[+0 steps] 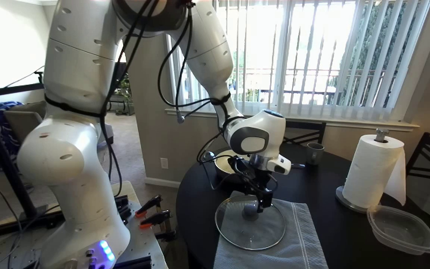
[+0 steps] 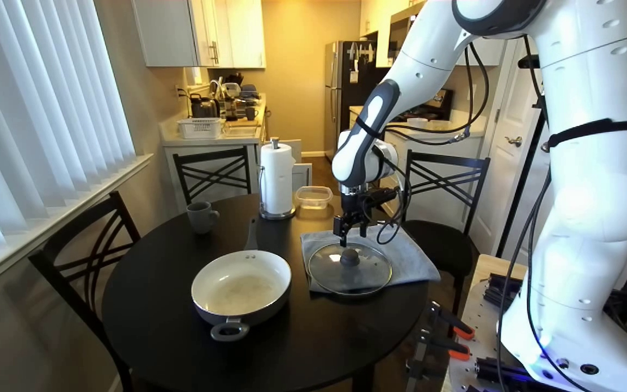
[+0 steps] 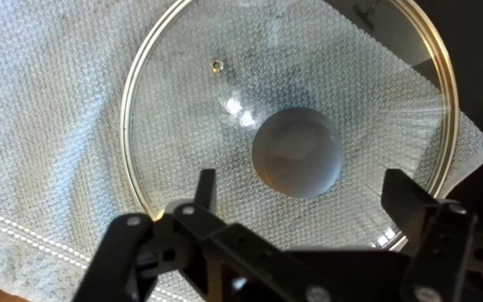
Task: Put the lid on the pot
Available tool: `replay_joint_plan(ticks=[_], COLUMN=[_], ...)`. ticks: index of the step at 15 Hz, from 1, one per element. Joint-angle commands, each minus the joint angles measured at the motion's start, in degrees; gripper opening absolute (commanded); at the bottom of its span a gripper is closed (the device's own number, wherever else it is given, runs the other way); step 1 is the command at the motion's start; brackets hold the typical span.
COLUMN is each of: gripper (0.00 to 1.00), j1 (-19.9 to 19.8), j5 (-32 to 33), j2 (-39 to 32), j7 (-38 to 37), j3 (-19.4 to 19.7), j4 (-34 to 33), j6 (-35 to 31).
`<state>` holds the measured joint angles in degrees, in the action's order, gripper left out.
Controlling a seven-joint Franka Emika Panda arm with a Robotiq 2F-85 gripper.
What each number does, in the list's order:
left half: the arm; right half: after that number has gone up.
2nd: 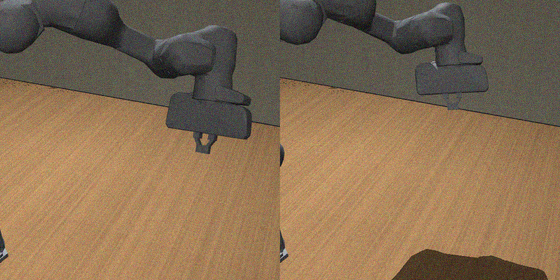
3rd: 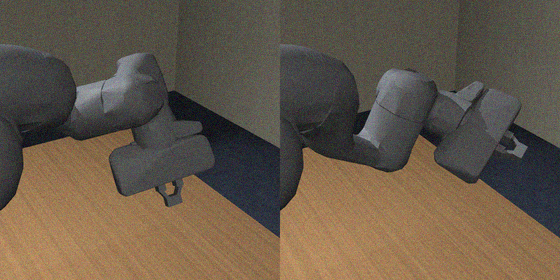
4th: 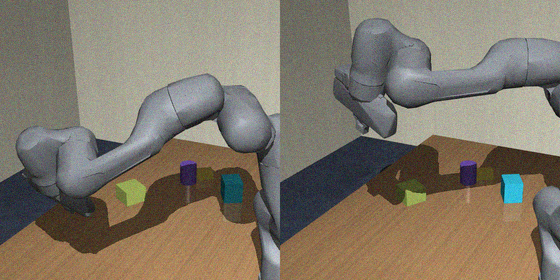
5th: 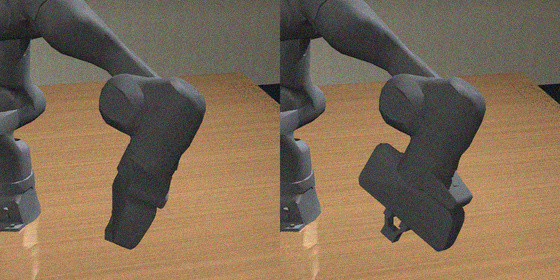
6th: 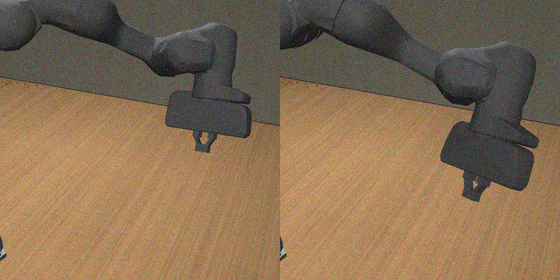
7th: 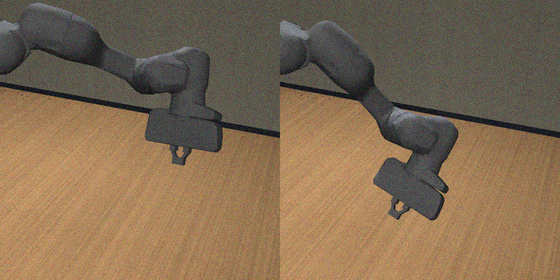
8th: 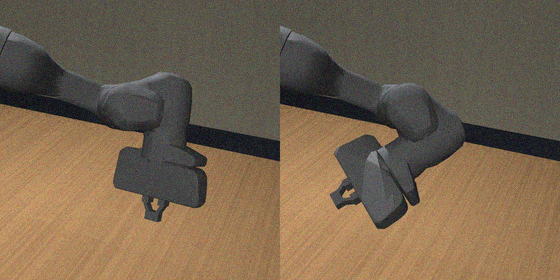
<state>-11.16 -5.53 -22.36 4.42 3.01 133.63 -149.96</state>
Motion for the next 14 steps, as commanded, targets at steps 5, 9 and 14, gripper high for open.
replay_joint_plan(ticks=[5, 9, 14], gripper=[1.0, 1.0, 1.0], j1=[0.3, 0.7, 1.4], j5=[-1.0, -1.1, -1.0], j2=[-5.6, -7.2, -8.0], j7=[1.2, 0.6, 0.0], j3=[-1.7, -2.6, -3.4], j4=[-2.5, -2.0, -1.3], j6=[1.4, 0.8, -0.8])
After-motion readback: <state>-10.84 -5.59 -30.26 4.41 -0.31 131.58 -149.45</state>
